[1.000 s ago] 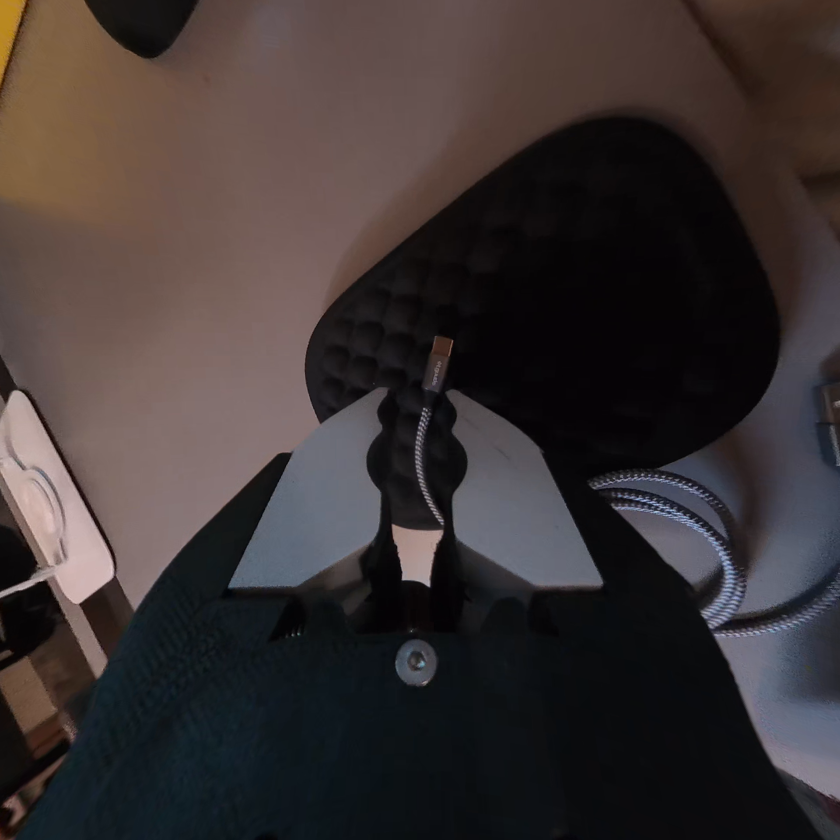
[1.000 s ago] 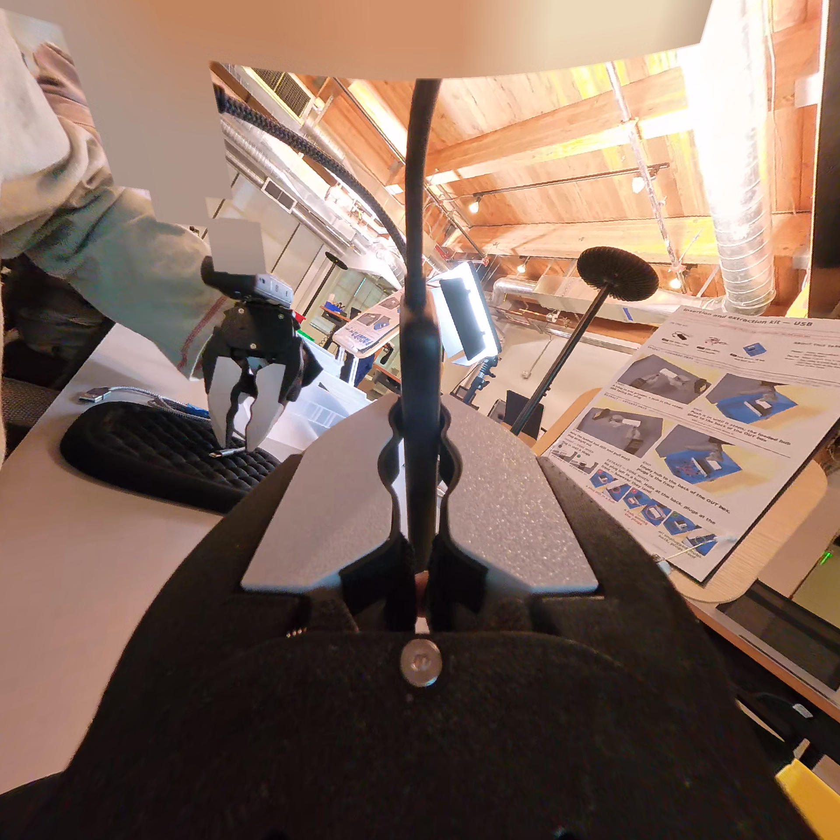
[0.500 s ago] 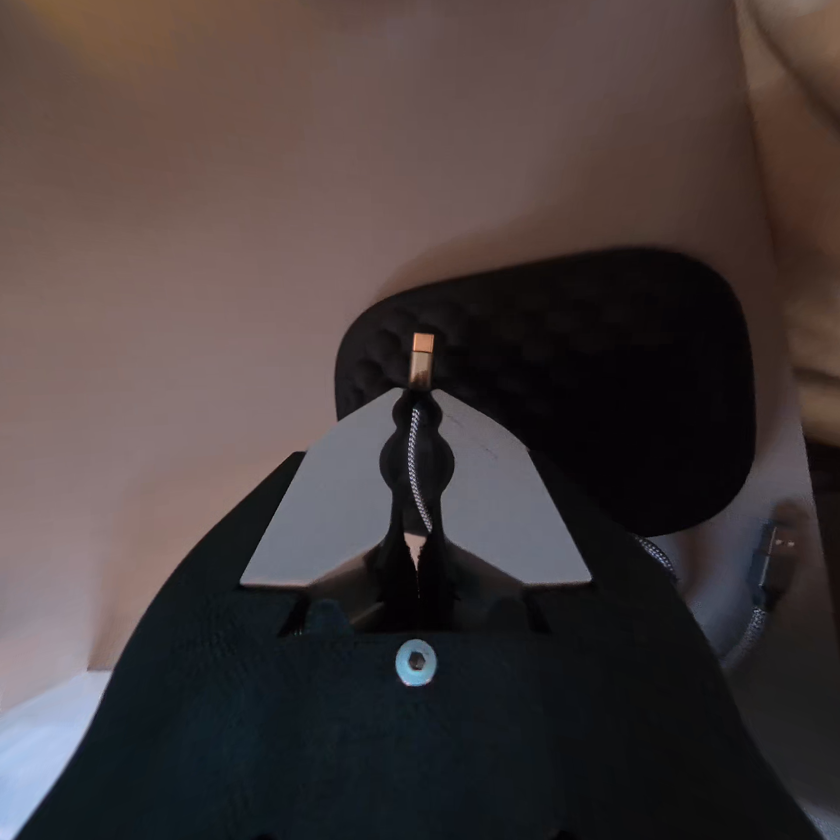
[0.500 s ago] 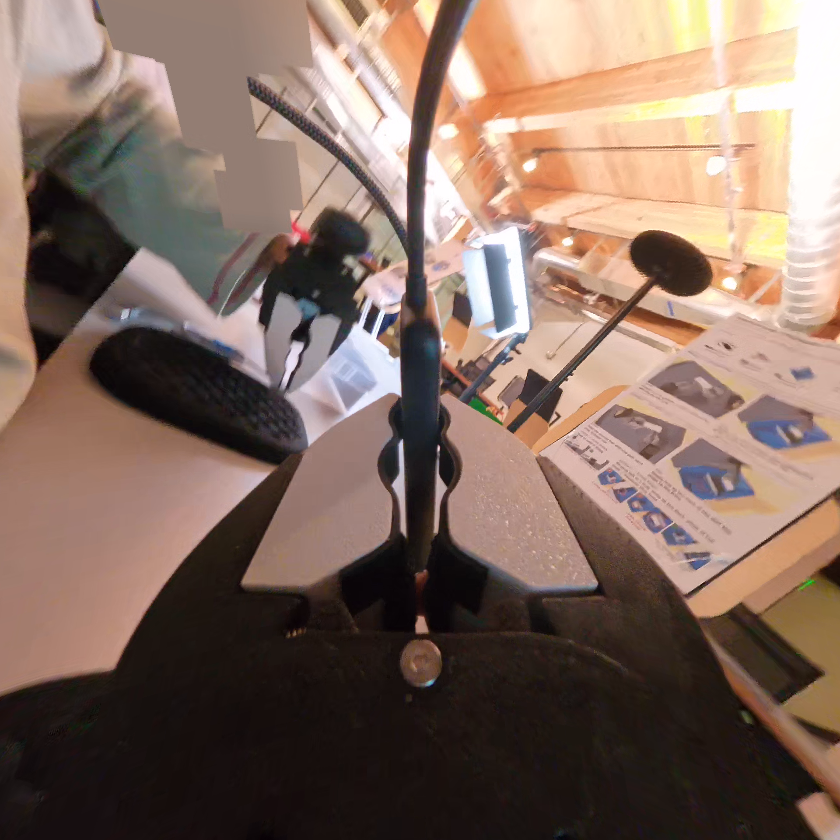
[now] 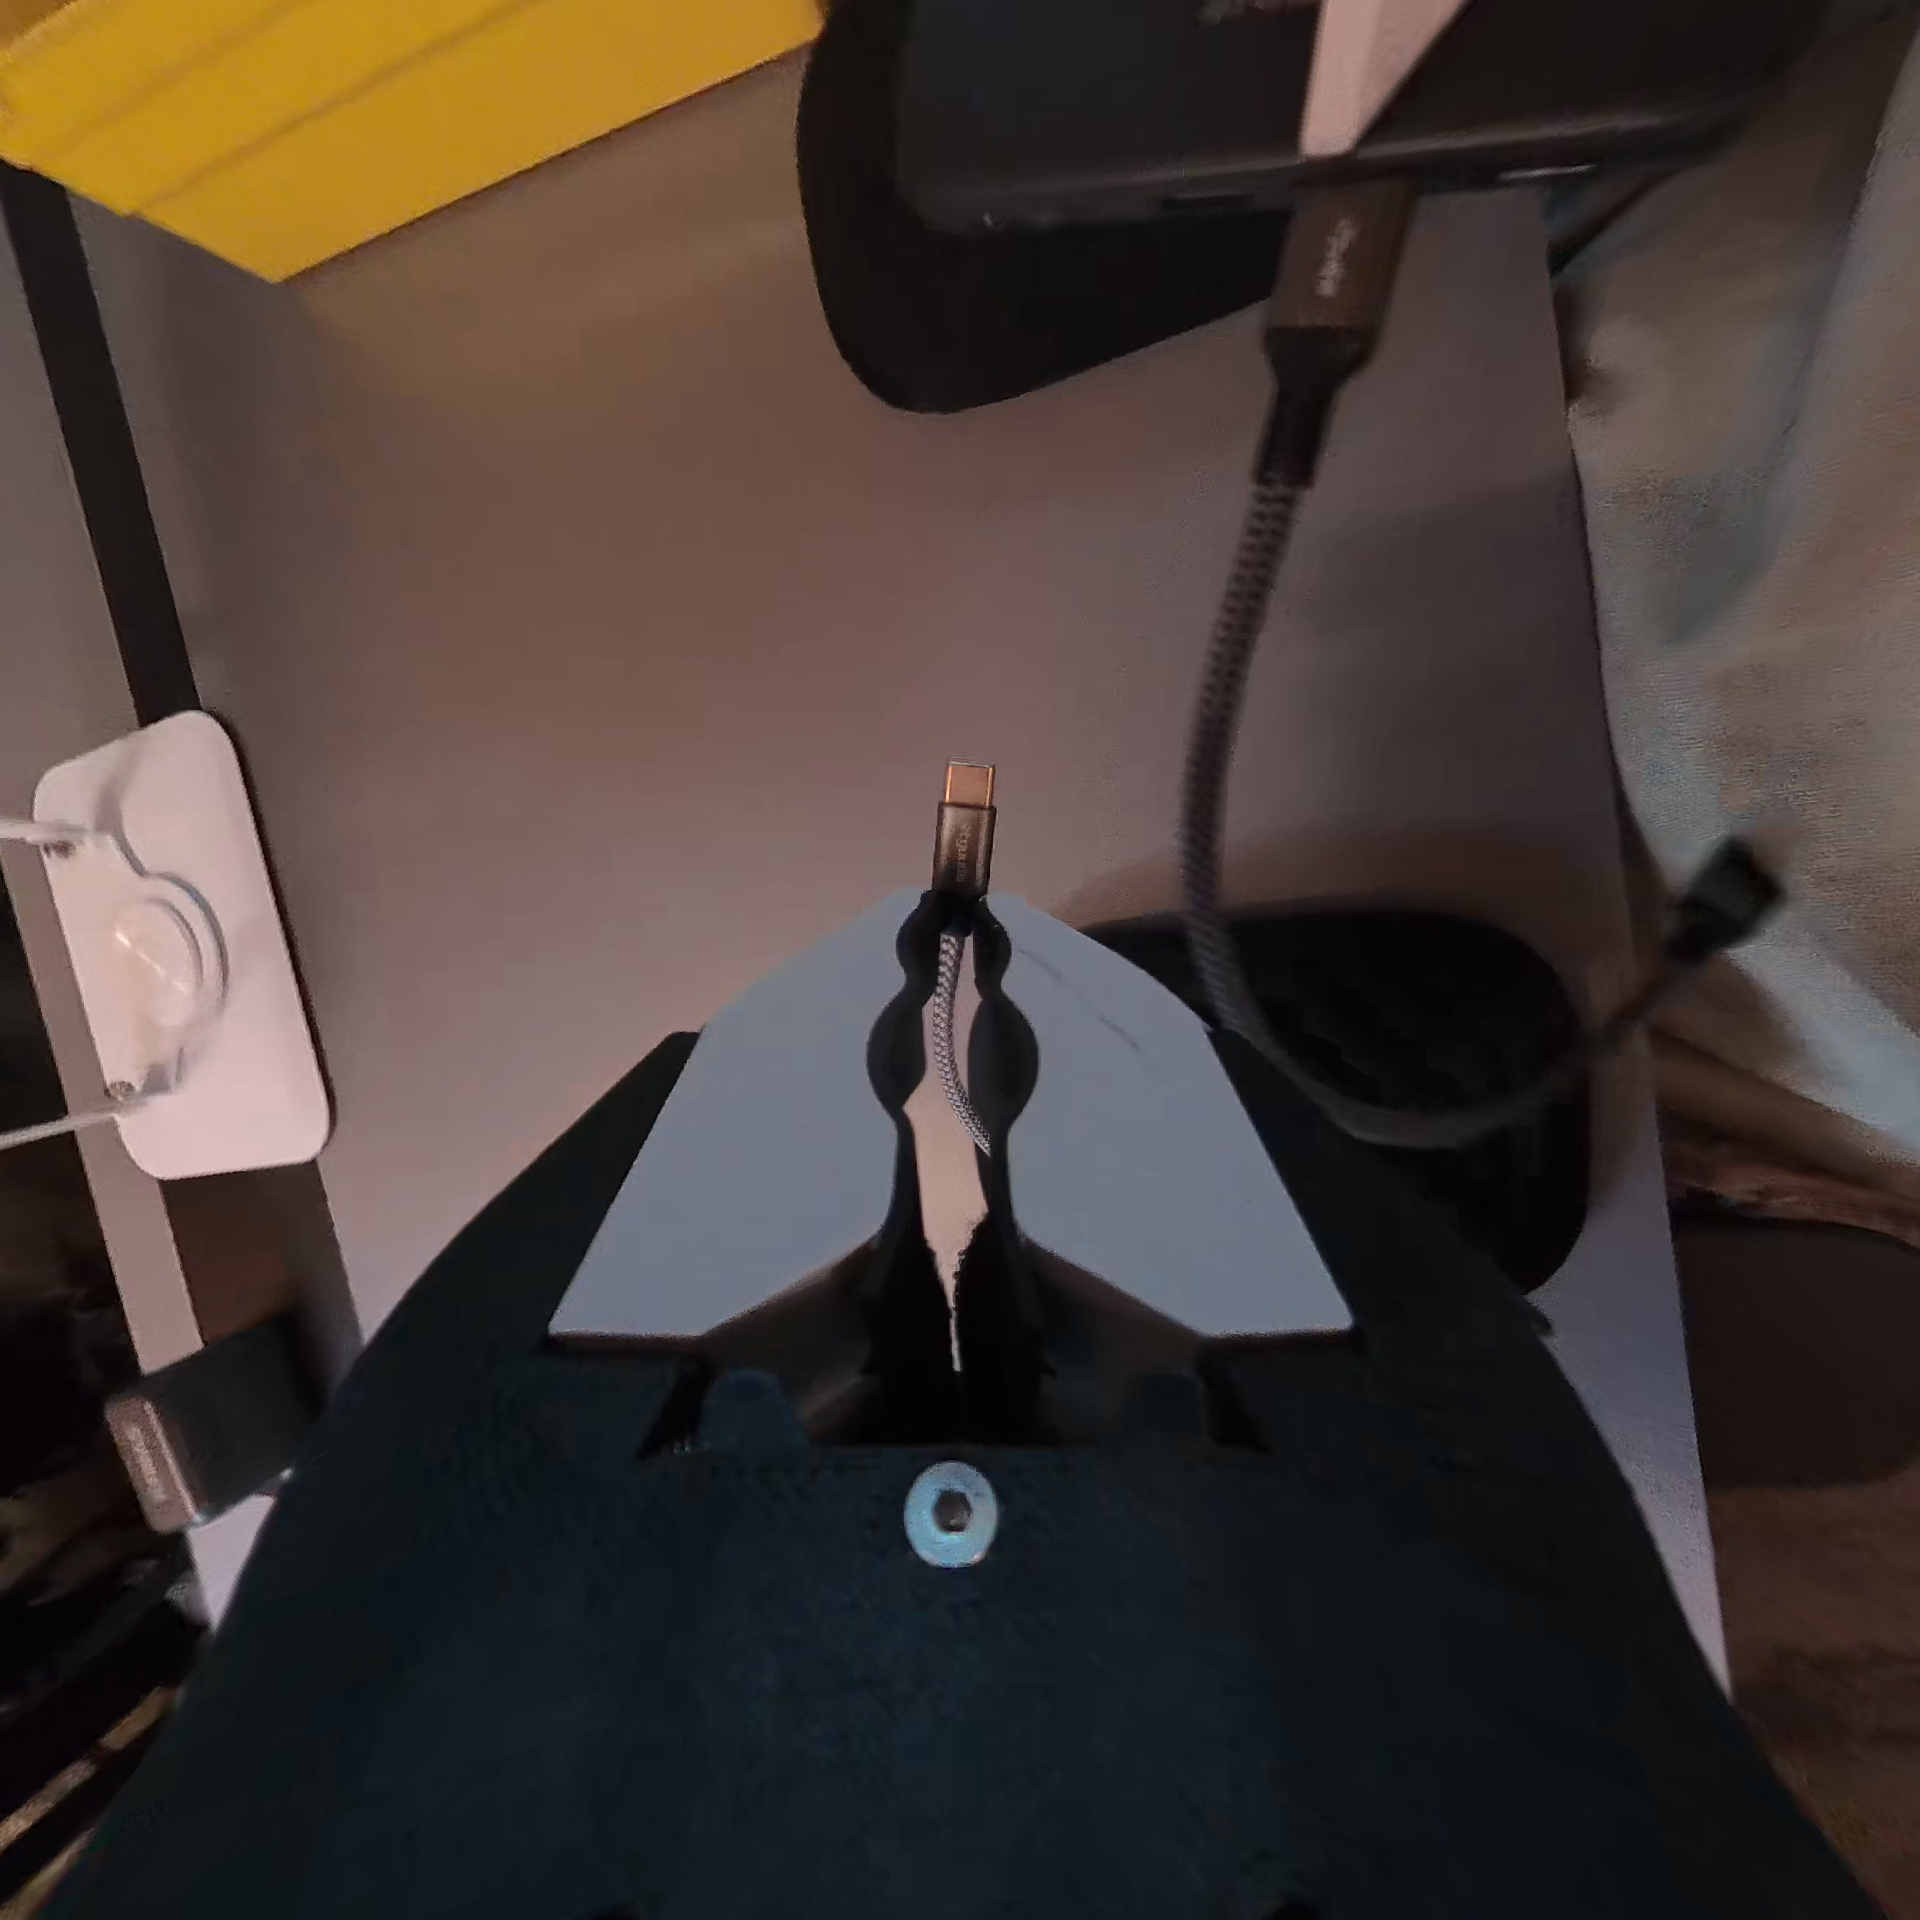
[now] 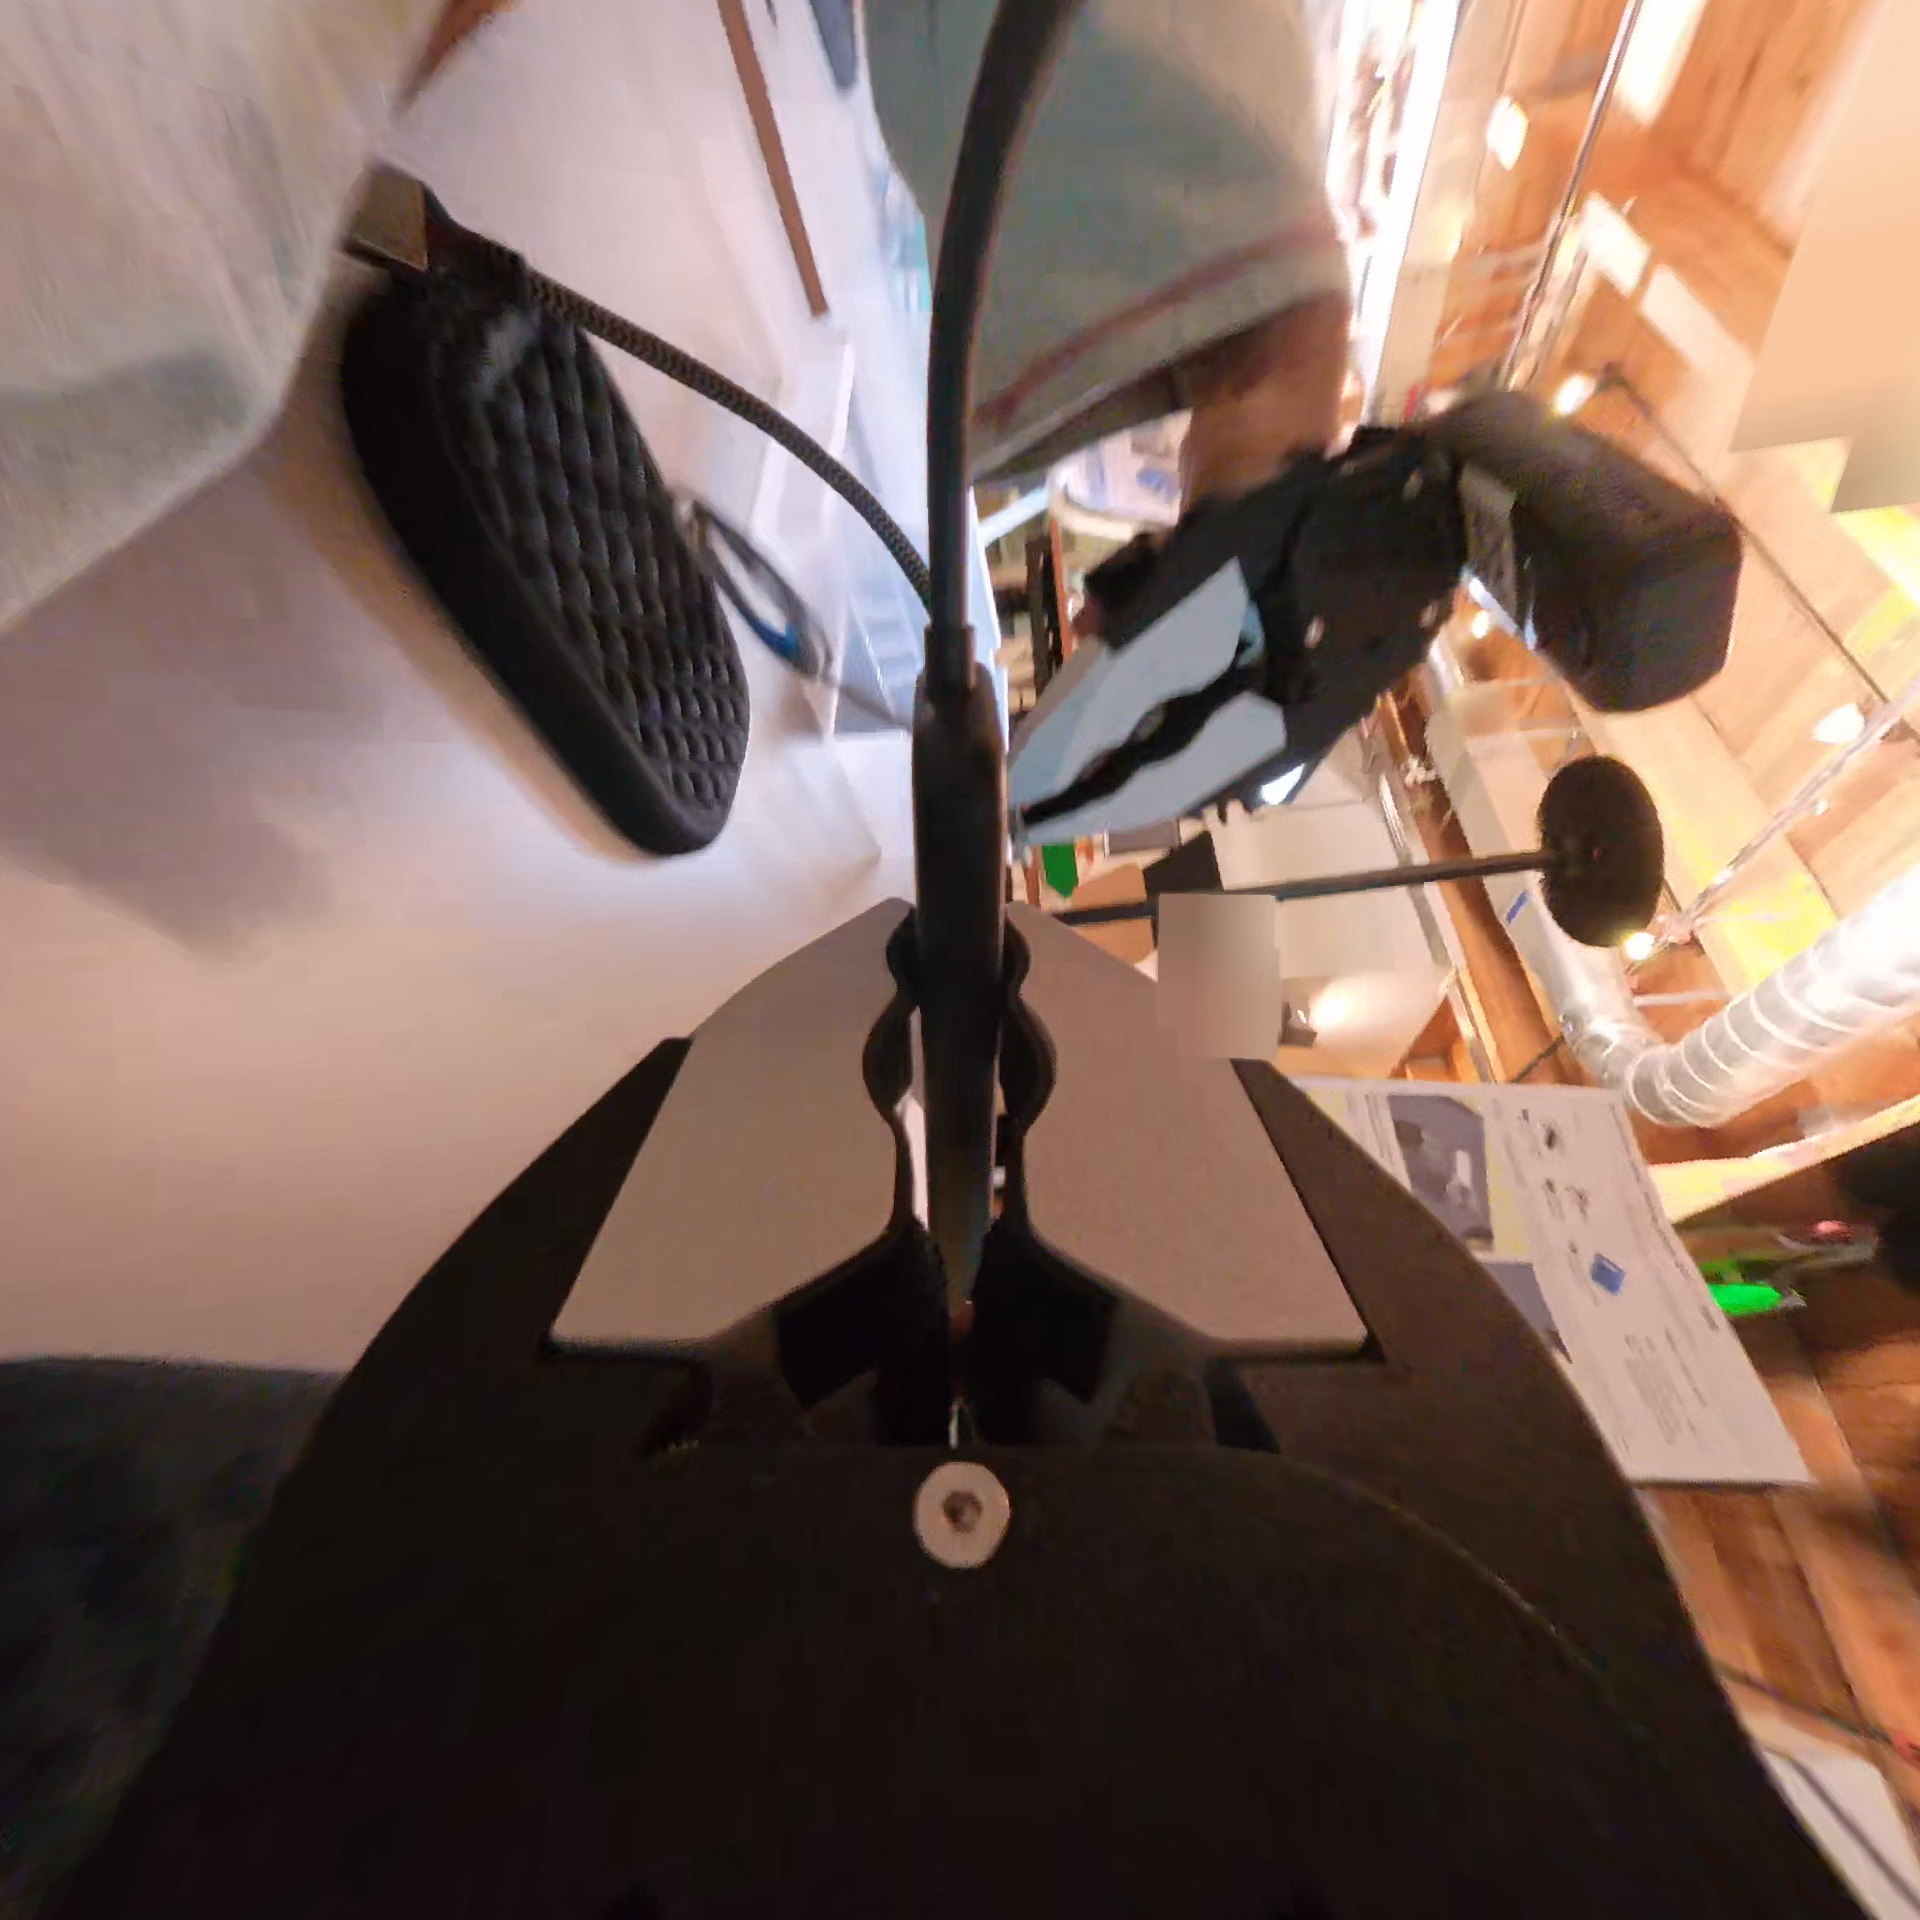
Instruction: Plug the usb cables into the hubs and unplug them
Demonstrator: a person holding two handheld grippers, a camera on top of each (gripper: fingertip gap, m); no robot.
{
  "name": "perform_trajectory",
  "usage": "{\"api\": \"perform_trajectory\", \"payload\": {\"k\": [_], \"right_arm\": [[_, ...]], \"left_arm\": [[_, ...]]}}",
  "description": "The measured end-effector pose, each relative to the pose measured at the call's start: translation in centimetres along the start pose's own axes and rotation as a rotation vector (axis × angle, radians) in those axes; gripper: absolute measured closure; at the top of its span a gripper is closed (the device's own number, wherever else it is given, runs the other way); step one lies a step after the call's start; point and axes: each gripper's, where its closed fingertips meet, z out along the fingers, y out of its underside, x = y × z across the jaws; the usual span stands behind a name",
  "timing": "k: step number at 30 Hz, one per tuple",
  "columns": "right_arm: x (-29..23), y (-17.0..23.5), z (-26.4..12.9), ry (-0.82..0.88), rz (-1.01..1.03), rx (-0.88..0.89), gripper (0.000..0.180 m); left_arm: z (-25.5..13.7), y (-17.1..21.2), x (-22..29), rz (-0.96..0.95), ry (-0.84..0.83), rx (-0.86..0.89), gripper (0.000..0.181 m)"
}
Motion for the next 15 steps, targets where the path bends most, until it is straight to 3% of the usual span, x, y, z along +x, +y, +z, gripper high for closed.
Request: {"api": "perform_trajectory", "payload": {"k": [1, 4, 11, 15], "right_arm": [[0.1, -0.5, 0.0, 0.000, 0.034, 0.047, 0.168], [-1.0, -0.1, 0.8, -0.028, 0.058, 0.067, 0.167], [-6.9, 2.4, 5.8, -0.224, -0.175, -0.105, 0.168], [-7.9, 3.0, 6.2, -0.253, -0.151, -0.104, 0.167]], "left_arm": [[0.3, -0.4, 0.0, 0.005, 0.014, -0.016, 0.174], [1.2, -0.3, -0.5, 0.008, 0.027, -0.059, 0.174], [1.9, 2.5, -1.2, -0.105, -0.045, -0.011, 0.175], [3.1, 3.0, 0.3, -0.124, -0.032, 0.013, 0.174]]}}
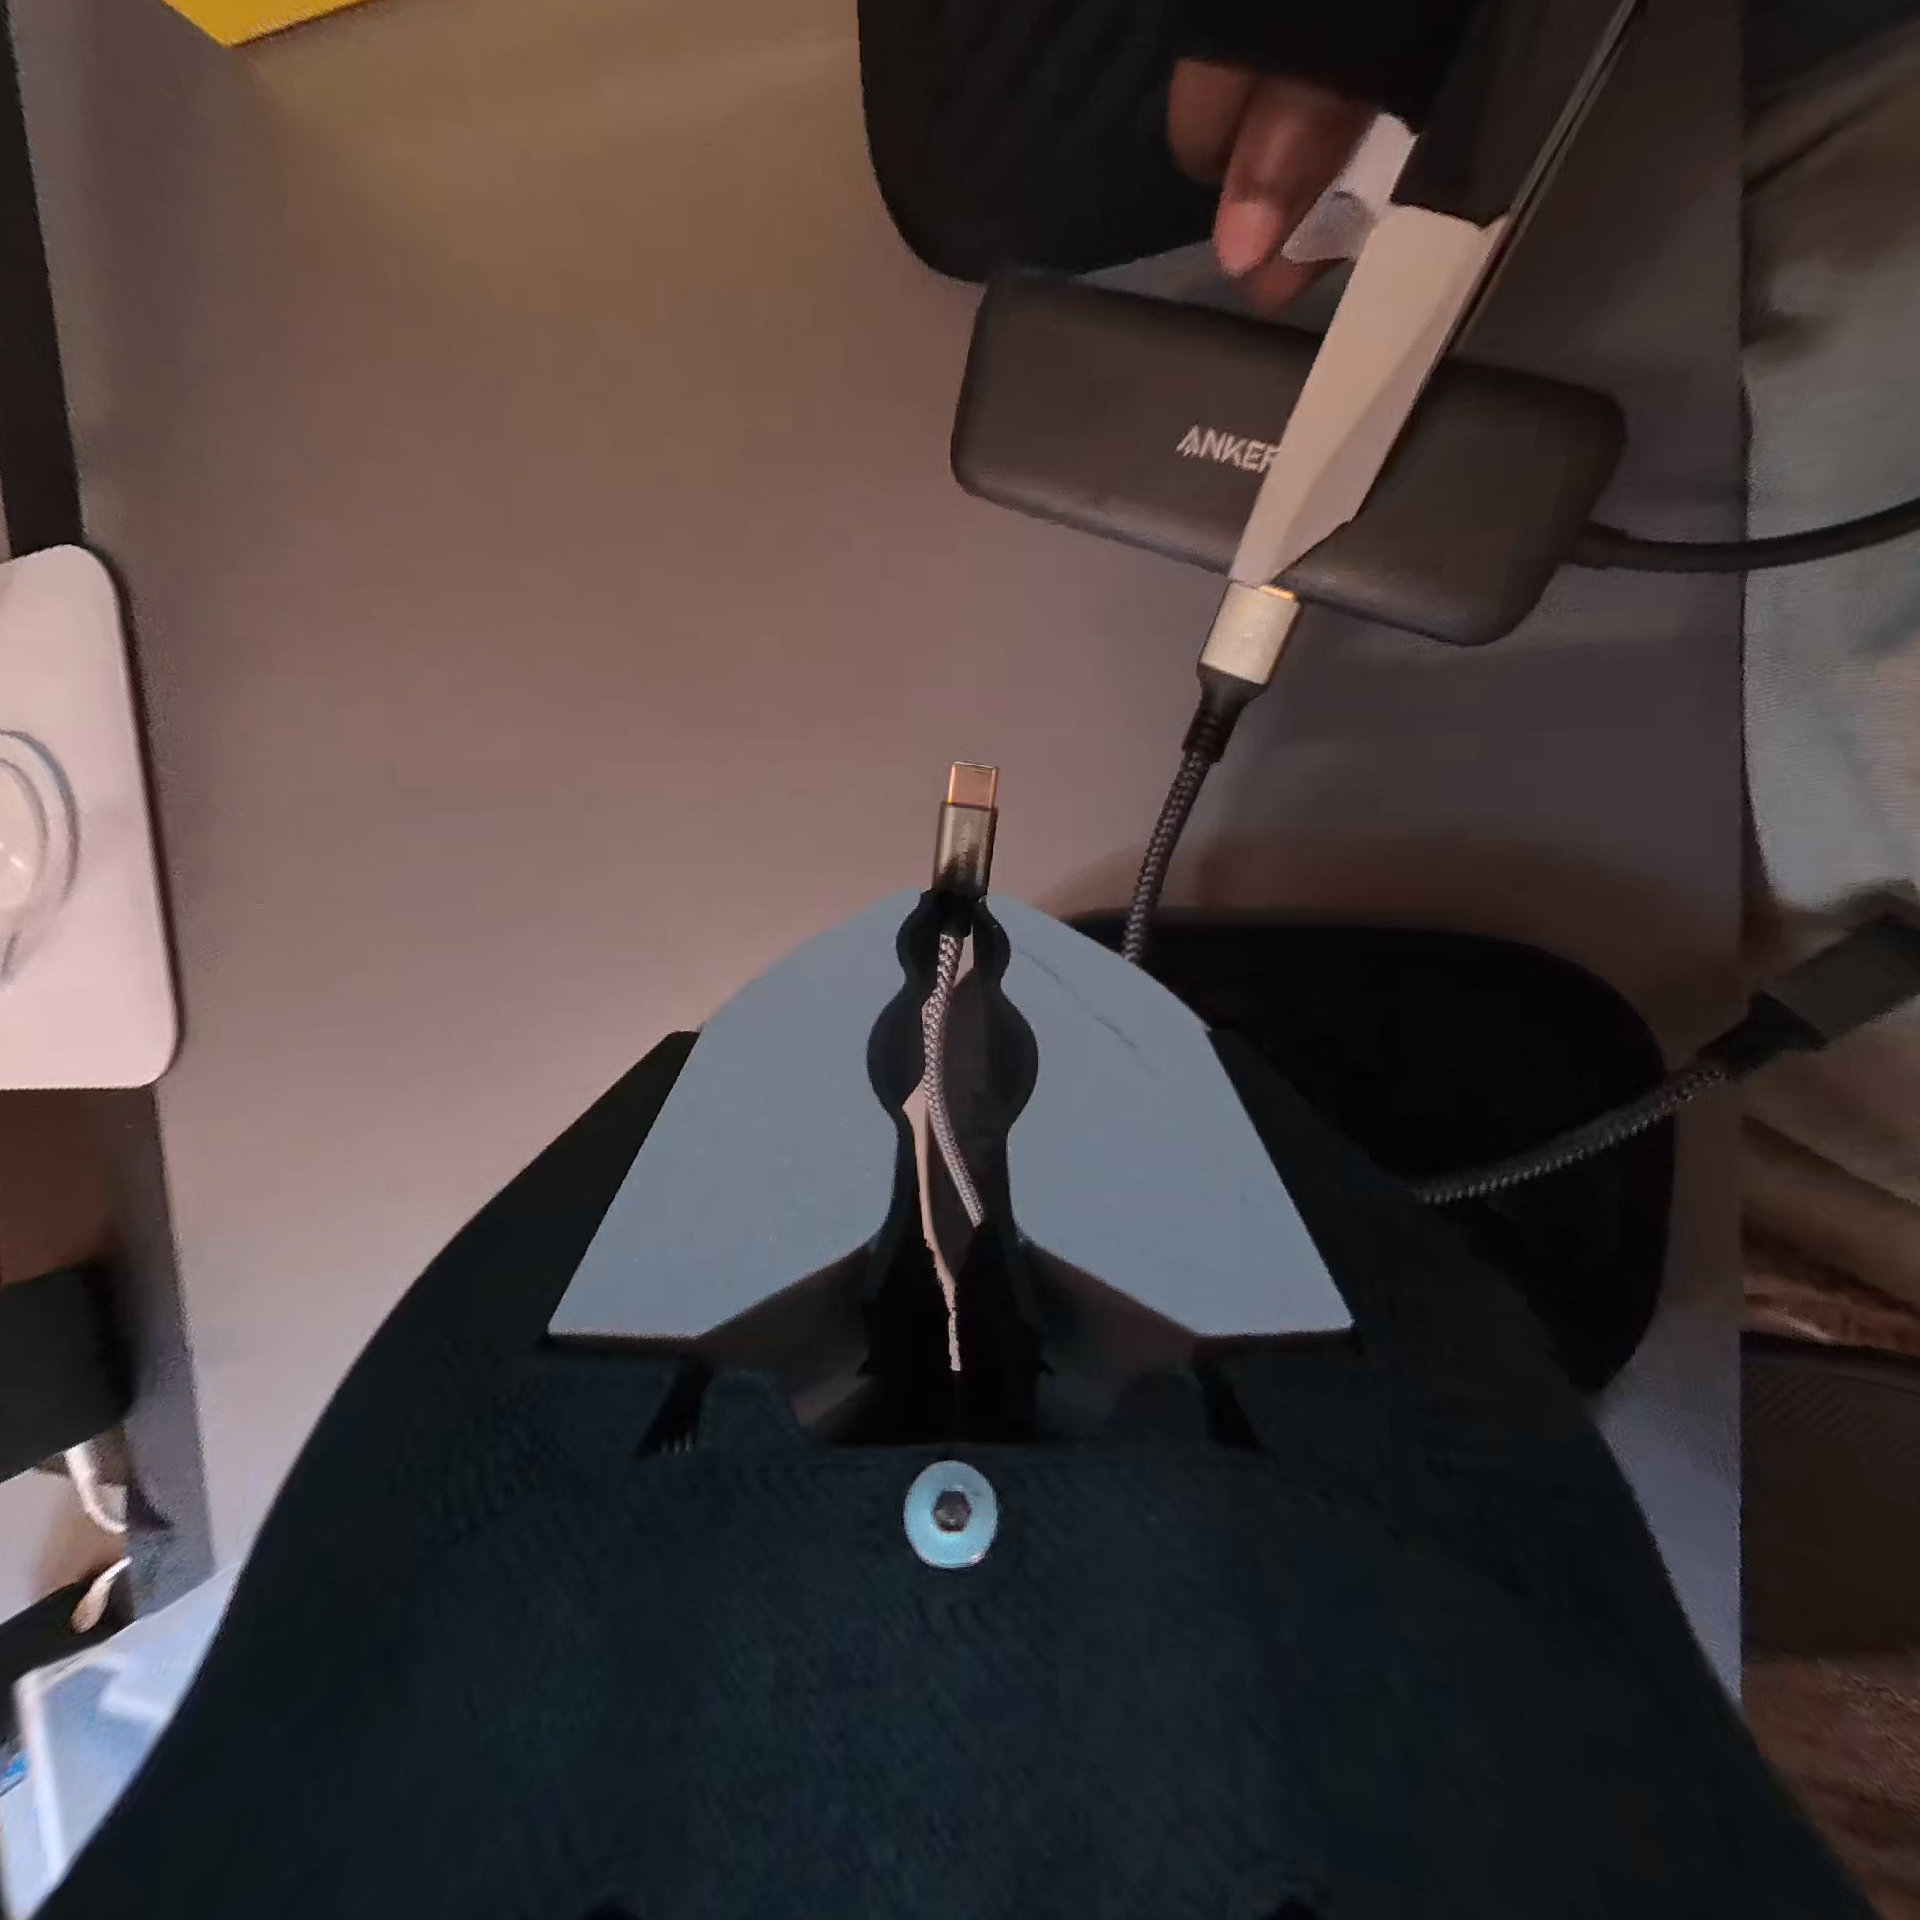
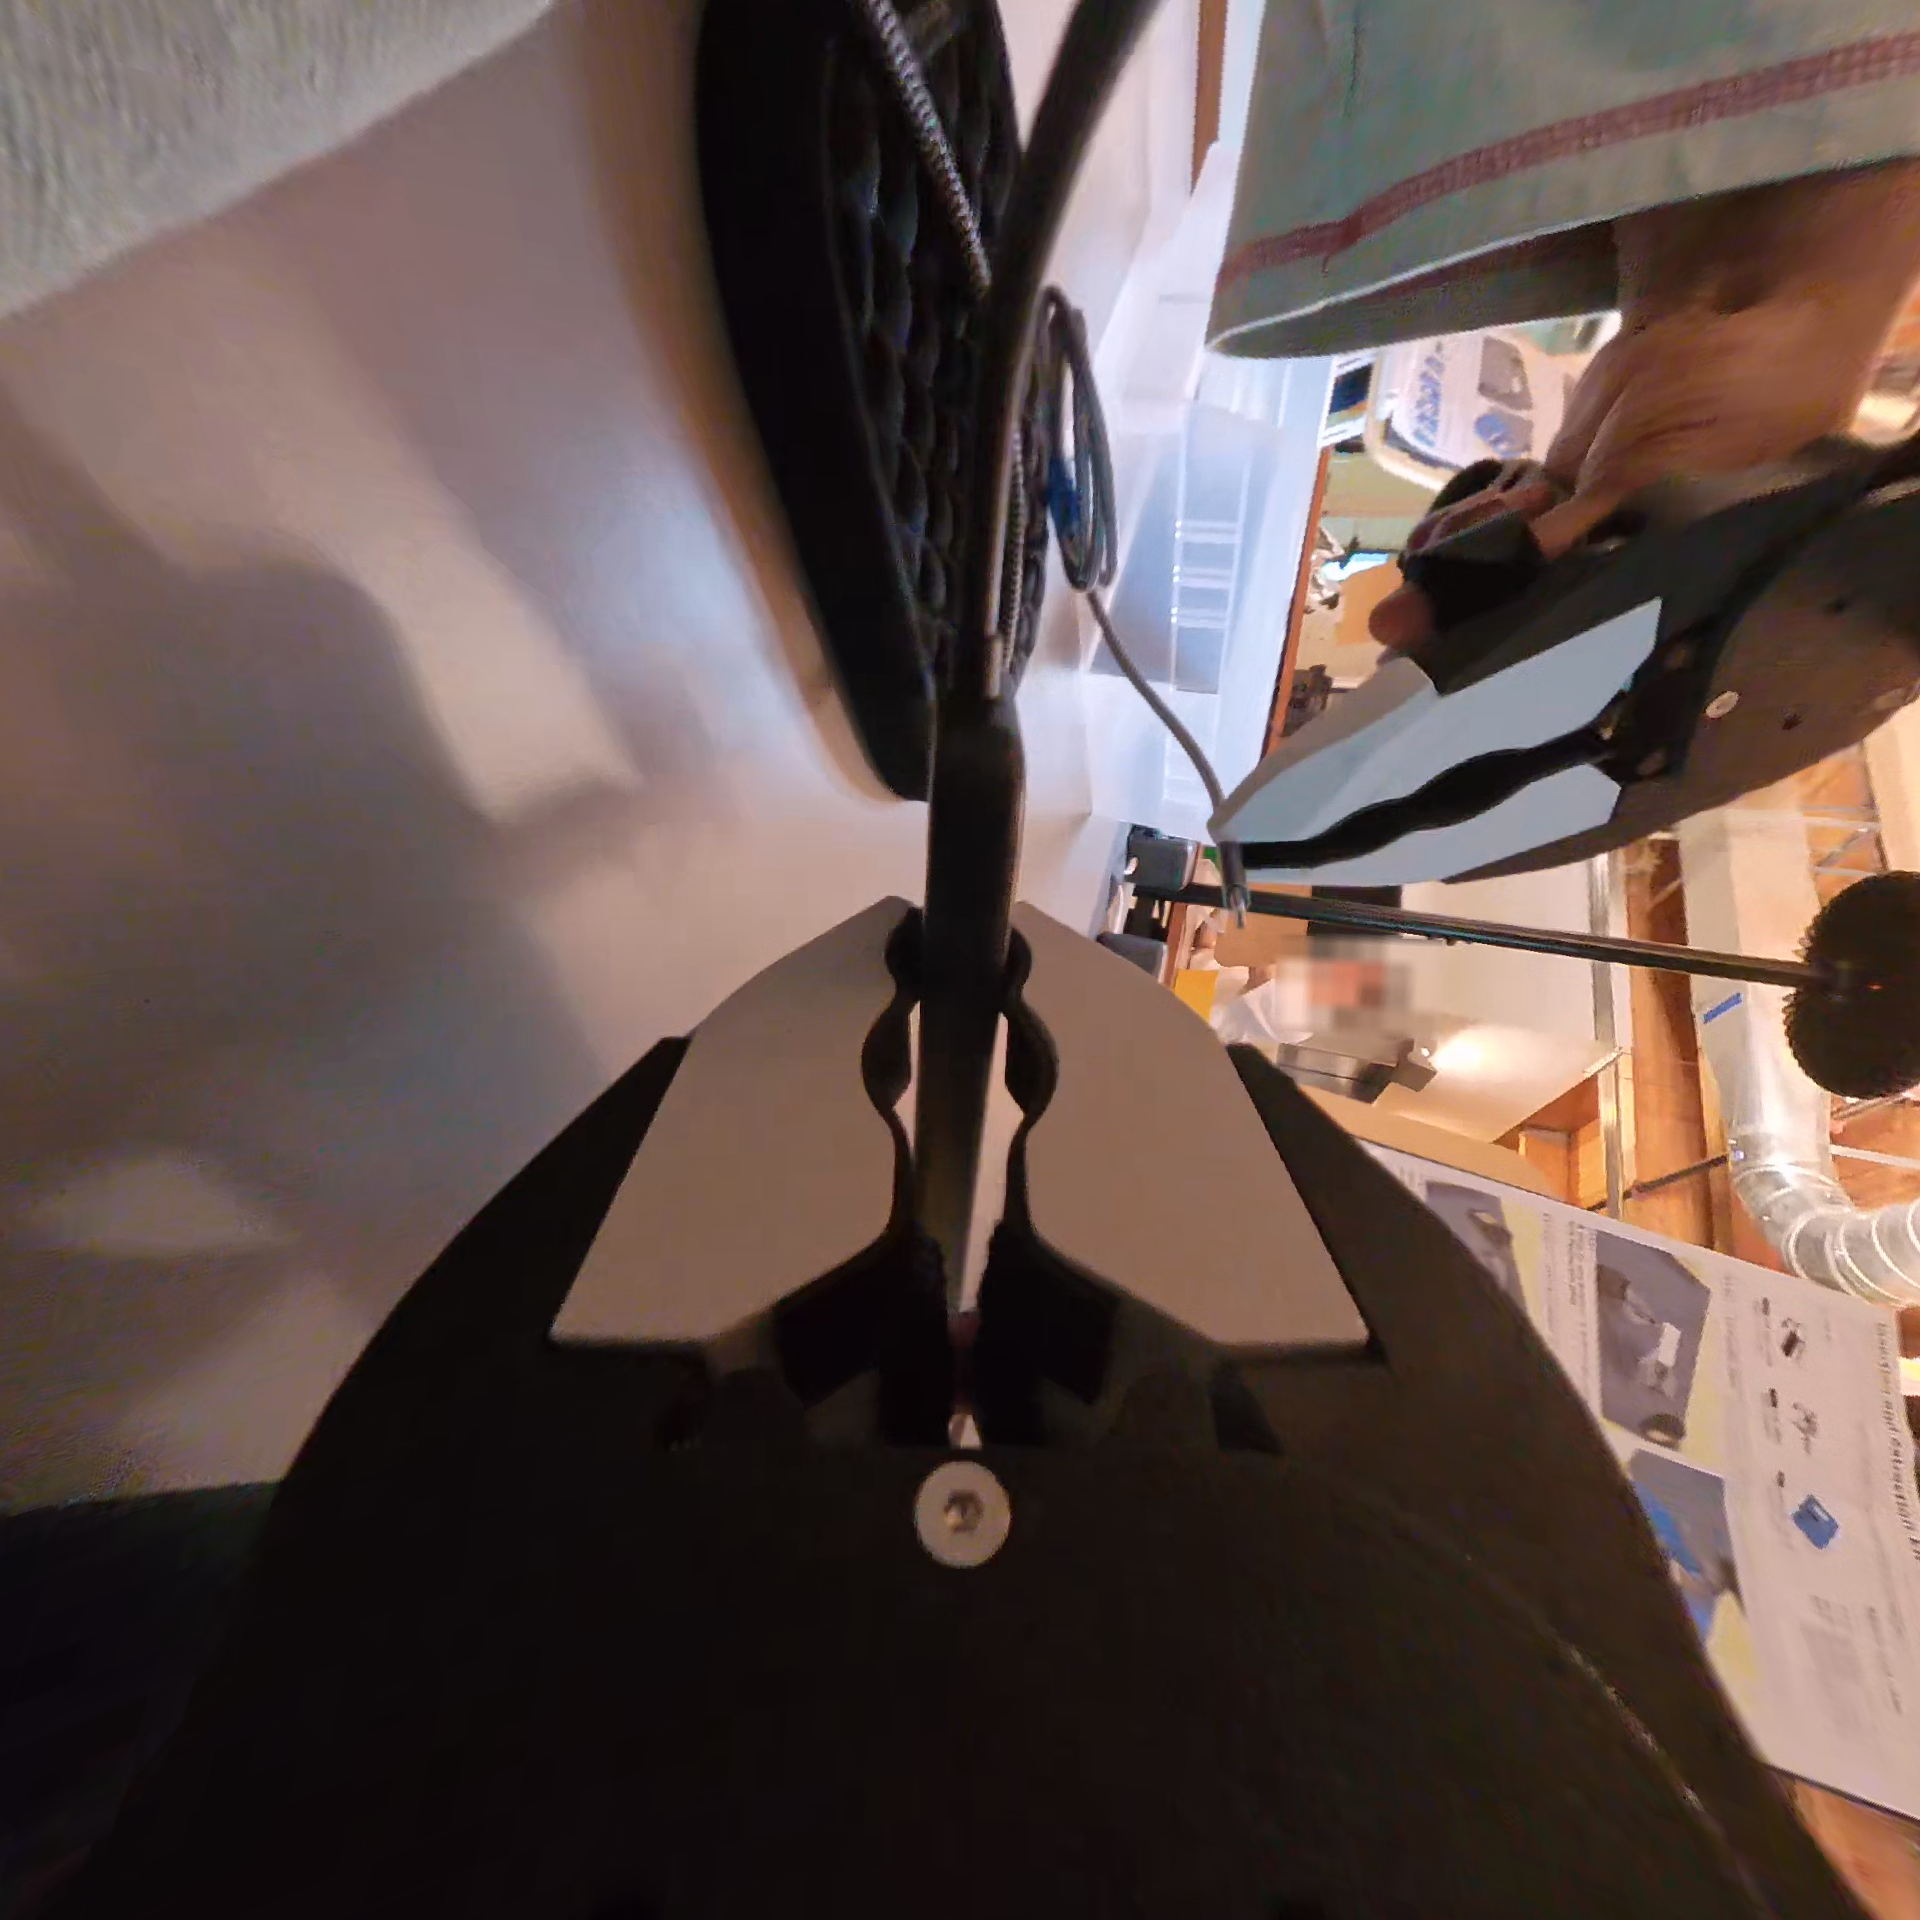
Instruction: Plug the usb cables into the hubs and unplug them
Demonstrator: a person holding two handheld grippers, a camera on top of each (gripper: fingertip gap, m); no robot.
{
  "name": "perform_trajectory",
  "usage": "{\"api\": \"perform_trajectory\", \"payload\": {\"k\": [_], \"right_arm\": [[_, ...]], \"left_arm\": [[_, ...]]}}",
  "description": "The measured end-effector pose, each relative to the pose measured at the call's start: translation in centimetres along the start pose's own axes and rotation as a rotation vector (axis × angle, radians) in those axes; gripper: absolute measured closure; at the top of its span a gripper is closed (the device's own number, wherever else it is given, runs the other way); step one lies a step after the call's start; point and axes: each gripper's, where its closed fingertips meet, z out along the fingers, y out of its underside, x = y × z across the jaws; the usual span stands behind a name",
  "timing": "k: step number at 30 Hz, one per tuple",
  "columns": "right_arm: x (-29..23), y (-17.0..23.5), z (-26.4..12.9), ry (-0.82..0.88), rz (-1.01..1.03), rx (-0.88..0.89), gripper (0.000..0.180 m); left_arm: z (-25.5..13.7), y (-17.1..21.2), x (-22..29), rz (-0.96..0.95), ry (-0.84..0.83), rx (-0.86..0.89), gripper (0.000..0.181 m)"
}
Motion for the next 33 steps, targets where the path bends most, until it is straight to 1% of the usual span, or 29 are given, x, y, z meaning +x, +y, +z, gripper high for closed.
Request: {"api": "perform_trajectory", "payload": {"k": [6, 13, 17, 24, 33], "right_arm": [[-1.1, 0.0, -0.3, 0.003, 0.044, -0.008, 0.166], [-2.1, -0.1, 0.0, -0.029, 0.046, -0.009, 0.164], [-3.2, 0.0, -0.1, -0.067, 0.032, -0.031, 0.161], [-4.7, 2.6, -0.9, -0.145, 0.070, -0.125, 0.155], [-4.4, 4.3, -0.2, -0.222, 0.106, -0.059, 0.152]], "left_arm": [[4.6, -0.8, 2.6, 0.005, 0.049, 0.060, 0.174], [7.2, -0.5, 4.1, -0.024, 0.103, 0.068, 0.174], [7.9, -0.1, 4.8, -0.005, 0.096, 0.073, 0.174], [8.8, 0.0, 6.0, 0.052, 0.123, 0.100, 0.174], [9.1, -0.1, 6.4, 0.083, 0.134, 0.154, 0.174]]}}
